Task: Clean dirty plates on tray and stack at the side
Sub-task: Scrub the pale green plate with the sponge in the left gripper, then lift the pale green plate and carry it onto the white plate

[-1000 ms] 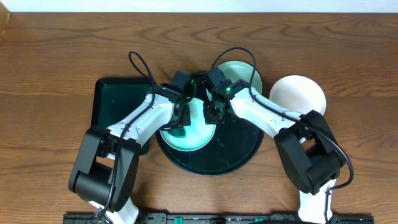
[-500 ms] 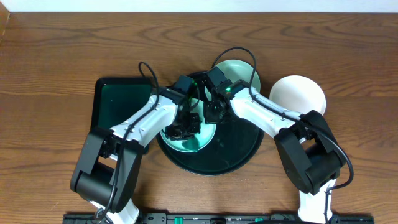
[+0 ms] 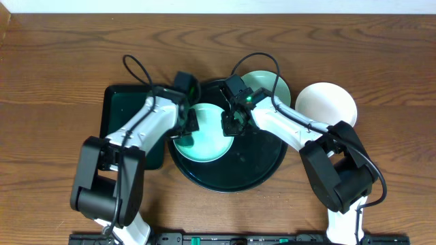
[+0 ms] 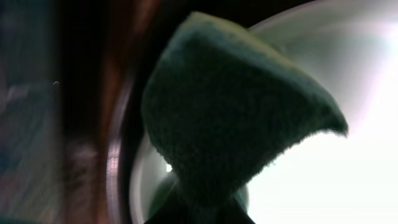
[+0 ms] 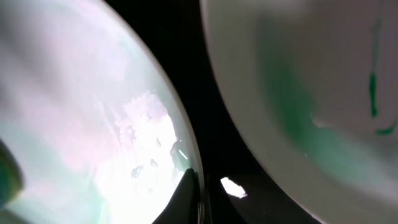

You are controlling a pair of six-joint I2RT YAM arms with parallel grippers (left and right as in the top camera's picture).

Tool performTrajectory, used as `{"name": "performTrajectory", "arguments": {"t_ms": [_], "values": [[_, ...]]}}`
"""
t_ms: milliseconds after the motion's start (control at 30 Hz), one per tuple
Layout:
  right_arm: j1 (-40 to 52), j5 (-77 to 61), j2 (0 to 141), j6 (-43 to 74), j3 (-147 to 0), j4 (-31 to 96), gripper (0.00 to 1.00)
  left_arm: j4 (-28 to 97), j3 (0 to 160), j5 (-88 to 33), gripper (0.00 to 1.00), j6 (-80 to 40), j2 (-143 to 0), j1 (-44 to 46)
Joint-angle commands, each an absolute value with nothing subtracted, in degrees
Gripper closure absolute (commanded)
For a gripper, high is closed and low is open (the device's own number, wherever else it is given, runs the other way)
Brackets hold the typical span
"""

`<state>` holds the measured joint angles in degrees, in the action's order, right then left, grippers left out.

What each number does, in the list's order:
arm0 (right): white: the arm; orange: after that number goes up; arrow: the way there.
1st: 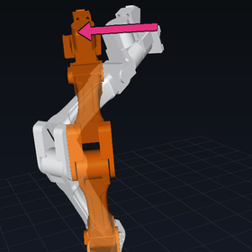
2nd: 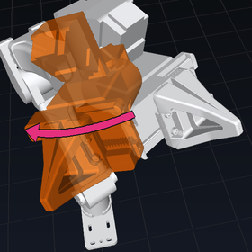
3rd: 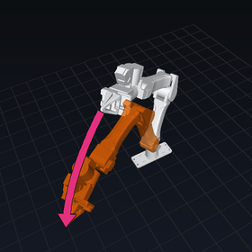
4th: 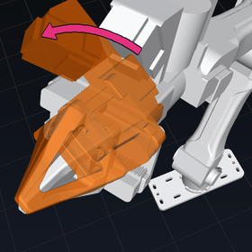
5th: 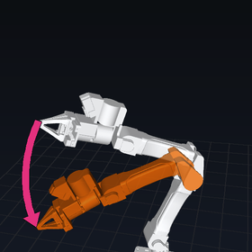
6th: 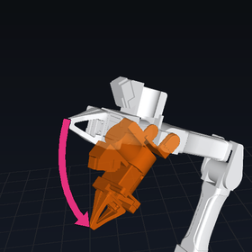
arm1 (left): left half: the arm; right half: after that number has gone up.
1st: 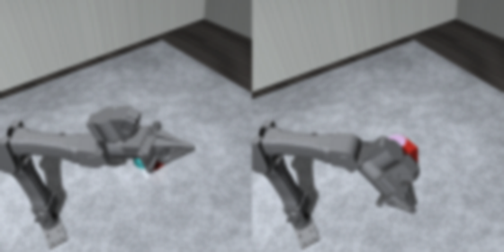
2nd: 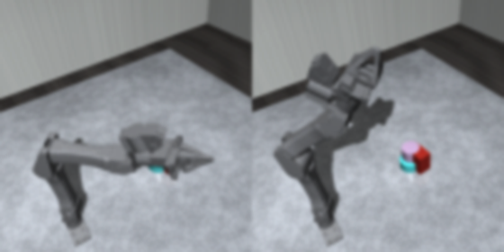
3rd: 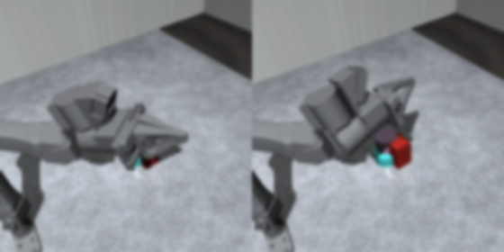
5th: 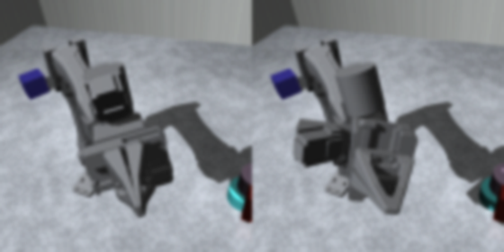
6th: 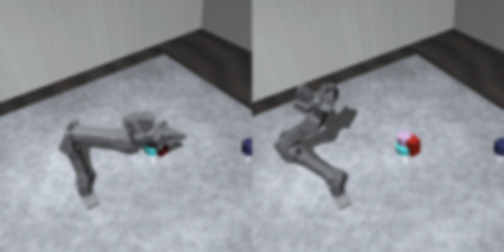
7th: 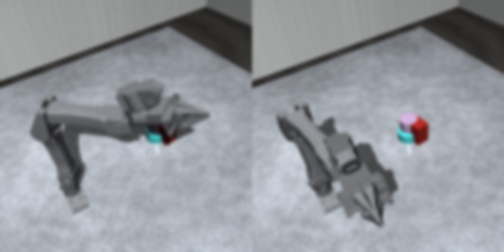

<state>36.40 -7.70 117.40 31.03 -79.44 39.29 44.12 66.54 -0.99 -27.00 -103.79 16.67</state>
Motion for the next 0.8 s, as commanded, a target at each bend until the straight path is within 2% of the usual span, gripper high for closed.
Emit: {"name": "performTrajectory", "arguments": {"t_ms": [0,200,400,533,767], "values": [[36.9,-5.4,118.3,31.2,-79.0,39.4,0.99,50.9,75.2,-0.5,0.93,-22.7,-104.0,15.0],[36.9,-5.4,116.9,30.4,-79.0,39.6,0.99,70.3,96.0,-6.9,0.93,-17.8,-103.9,13.2],[36.9,-3.8,110.0,26.0,-79.1,41.0,0.99,73.3,98.5,-6.9,0.93,-17.0,-103.8,2.2],[37.8,5.2,103.8,24.2,-79.1,43.0,0.99,74.4,98.4,-7.1,0.93,-15.6,-103.8,-6.1],[44.6,29.6,97.4,16.9,-79.1,43.4,0.99,76.2,98.4,-7.0,0.93,-14.5,-103.8,-11.1]]}}
